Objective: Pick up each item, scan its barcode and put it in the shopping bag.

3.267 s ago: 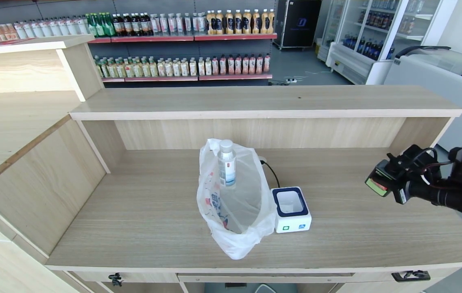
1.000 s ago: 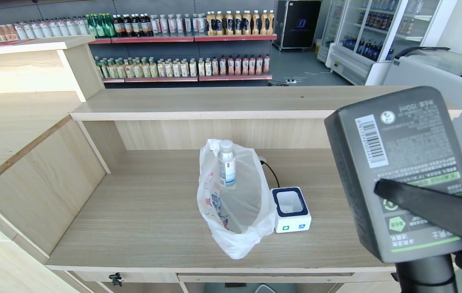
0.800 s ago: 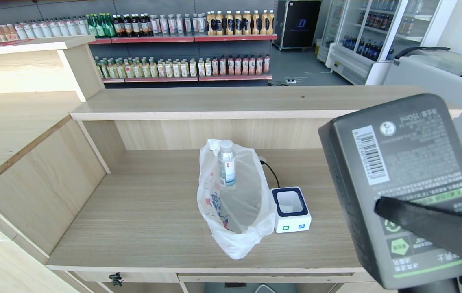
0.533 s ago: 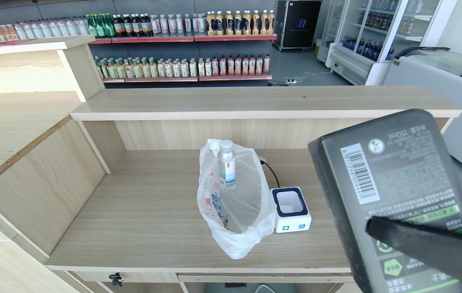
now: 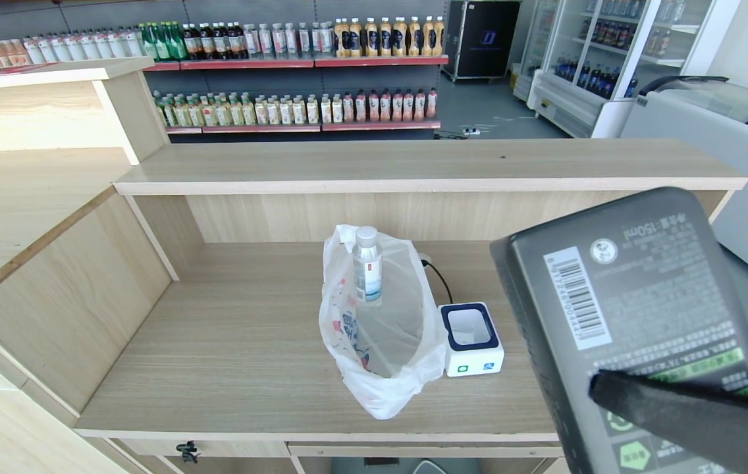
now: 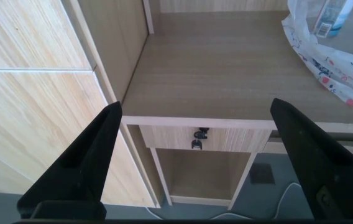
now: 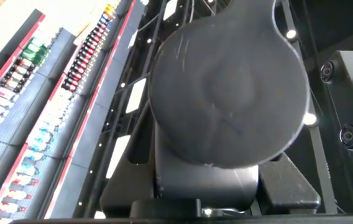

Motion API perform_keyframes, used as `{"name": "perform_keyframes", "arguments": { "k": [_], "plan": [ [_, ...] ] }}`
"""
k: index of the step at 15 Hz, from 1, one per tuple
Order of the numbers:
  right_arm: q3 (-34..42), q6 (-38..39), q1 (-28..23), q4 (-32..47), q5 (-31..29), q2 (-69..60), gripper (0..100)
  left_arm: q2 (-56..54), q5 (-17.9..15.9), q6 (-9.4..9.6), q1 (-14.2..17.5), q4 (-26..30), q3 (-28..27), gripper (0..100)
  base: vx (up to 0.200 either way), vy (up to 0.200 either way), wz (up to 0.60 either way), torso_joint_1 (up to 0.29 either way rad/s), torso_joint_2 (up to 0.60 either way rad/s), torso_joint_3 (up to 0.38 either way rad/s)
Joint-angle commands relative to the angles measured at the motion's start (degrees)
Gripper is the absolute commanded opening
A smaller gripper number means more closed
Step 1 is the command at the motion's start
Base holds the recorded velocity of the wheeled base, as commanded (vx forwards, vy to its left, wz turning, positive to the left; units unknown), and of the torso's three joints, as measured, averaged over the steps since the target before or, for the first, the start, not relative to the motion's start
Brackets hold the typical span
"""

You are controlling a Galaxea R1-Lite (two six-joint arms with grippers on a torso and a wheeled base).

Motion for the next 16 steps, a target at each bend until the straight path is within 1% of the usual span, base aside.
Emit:
{"name": "perform_keyframes", "arguments": {
  "k": [1,2,3,4,5,6,7,8,9,10,12,13,14,15,16],
  "plan": [
    [-0.1,0.0,0.0,0.0,0.0,0.2,0,0.0,0.0,0.00,0.0,0.0,0.0,100,0.000,0.000,0.00,0.000,0.00,0.000],
    [-0.4,0.6,-0.7,0.0,-0.1,0.1,0,0.0,0.0,0.00,0.0,0.0,0.0,100,0.000,0.000,0.00,0.000,0.00,0.000],
    [-1.2,4.2,-3.1,-0.1,-0.6,-0.2,0,0.0,0.0,0.00,0.0,0.0,0.0,100,0.000,0.000,0.00,0.000,0.00,0.000],
    [-1.9,9.7,-6.8,0.5,-1.6,-0.7,0,0.0,0.0,0.00,0.0,0.0,0.0,100,0.000,0.000,0.00,0.000,0.00,0.000],
    [-1.9,21.6,-13.2,4.3,-4.6,-1.5,0,0.0,0.0,0.00,0.0,0.0,0.0,100,0.000,0.000,0.00,0.000,0.00,0.000],
    [-2.7,34.0,-18.4,10.7,-8.0,-1.9,0,0.0,0.0,0.00,0.0,0.0,0.0,100,0.000,0.000,0.00,0.000,0.00,0.000],
    [-3.6,43.3,-22.1,16.0,-8.8,-2.1,0,0.0,0.0,0.00,0.0,0.0,0.0,100,0.000,0.000,0.00,0.000,0.00,0.000],
    [-5.6,52.1,-28.0,19.3,-8.9,-2.1,0,0.0,0.0,0.00,0.0,0.0,0.0,100,0.000,0.000,0.00,0.000,0.00,0.000],
    [-7.3,55.4,-31.3,20.2,-9.0,-2.1,0,0.0,0.0,0.00,0.0,0.0,0.0,100,0.000,0.000,0.00,0.000,0.00,0.000],
    [-10.5,64.2,-40.7,22.7,-8.8,-1.5,0,0.0,0.0,0.00,0.0,0.0,0.0,100,0.000,0.000,0.00,0.000,0.00,0.000],
    [-11.5,81.5,-52.0,25.7,-7.3,-1.6,0,0.0,0.0,0.00,0.0,0.0,0.0,100,0.000,0.000,0.00,0.000,0.00,0.000],
    [-12.0,88.4,-55.7,26.8,-7.2,-1.8,0,0.0,0.0,0.00,0.0,0.0,0.0,100,0.000,0.000,0.00,0.000,0.00,0.000],
    [-14.0,95.1,-60.3,28.5,-7.3,-1.1,0,0.0,0.0,0.00,0.0,0.0,0.0,100,0.000,0.000,0.00,0.000,0.00,0.000],
    [-15.2,98.7,-63.1,30.0,-7.3,-0.5,0,0.0,0.0,0.00,0.0,0.0,0.0,100,0.000,0.000,0.00,0.000,0.00,0.000],
    [-17.1,105.6,-66.5,31.7,-7.3,0.4,0,0.0,0.0,0.00,0.0,0.0,0.0,100,0.000,0.000,0.00,0.000,0.00,0.000]
  ]
}}
